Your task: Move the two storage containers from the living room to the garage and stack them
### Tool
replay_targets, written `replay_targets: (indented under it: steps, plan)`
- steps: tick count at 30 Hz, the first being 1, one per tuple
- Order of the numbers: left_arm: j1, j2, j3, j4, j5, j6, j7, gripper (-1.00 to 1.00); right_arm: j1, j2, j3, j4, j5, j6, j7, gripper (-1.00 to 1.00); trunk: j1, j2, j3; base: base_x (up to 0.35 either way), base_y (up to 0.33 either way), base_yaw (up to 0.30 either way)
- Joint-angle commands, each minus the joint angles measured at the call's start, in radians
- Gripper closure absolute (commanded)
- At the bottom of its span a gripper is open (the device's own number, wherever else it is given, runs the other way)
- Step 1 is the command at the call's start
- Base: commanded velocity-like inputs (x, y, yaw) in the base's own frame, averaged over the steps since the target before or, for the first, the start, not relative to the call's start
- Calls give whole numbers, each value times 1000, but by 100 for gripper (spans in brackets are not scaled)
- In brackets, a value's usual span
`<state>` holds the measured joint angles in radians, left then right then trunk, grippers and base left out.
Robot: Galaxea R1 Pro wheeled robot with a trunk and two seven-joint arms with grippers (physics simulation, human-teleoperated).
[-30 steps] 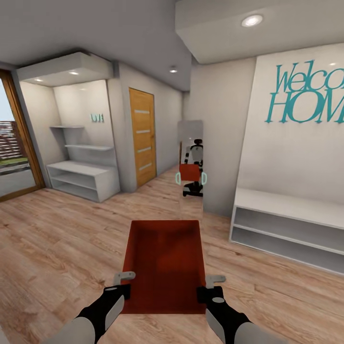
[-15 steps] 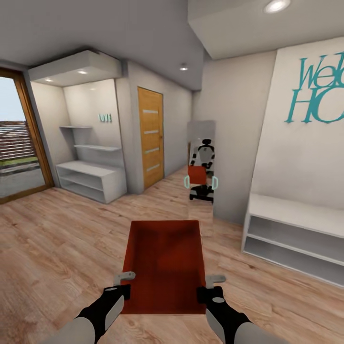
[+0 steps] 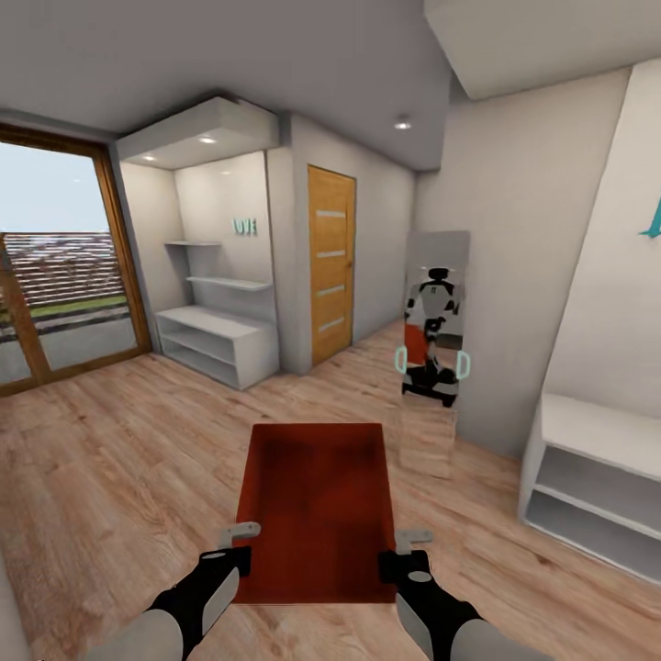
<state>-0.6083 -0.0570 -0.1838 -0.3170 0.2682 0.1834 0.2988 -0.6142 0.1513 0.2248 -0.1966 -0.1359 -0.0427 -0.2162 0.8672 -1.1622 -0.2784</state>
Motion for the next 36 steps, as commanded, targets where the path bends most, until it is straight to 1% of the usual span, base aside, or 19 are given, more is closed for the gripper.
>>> replay_targets:
  steps: [1,12,15,36]
  plan:
    - [-1,53,15,-4,-7,8,11,100,-1,-1,-27,0,-7,-5,-6,100,1,-1,-1,321,0,270]
    - [-1,52,15,-4,-7,8,11,100,-1,-2,-27,-1,-7,-5,-6,100,1,-1,-1,321,0,270]
    - [-1,52,15,-4,-7,7,11,100,-1,-2,-27,-1,-7,-5,-5,100,1,-1,-1,321,0,169]
    - [-2,54,16,-4,-7,8,11,100,-1,-1,-27,-1,-7,-4,-5,100,1,-1,-1,321,0,11]
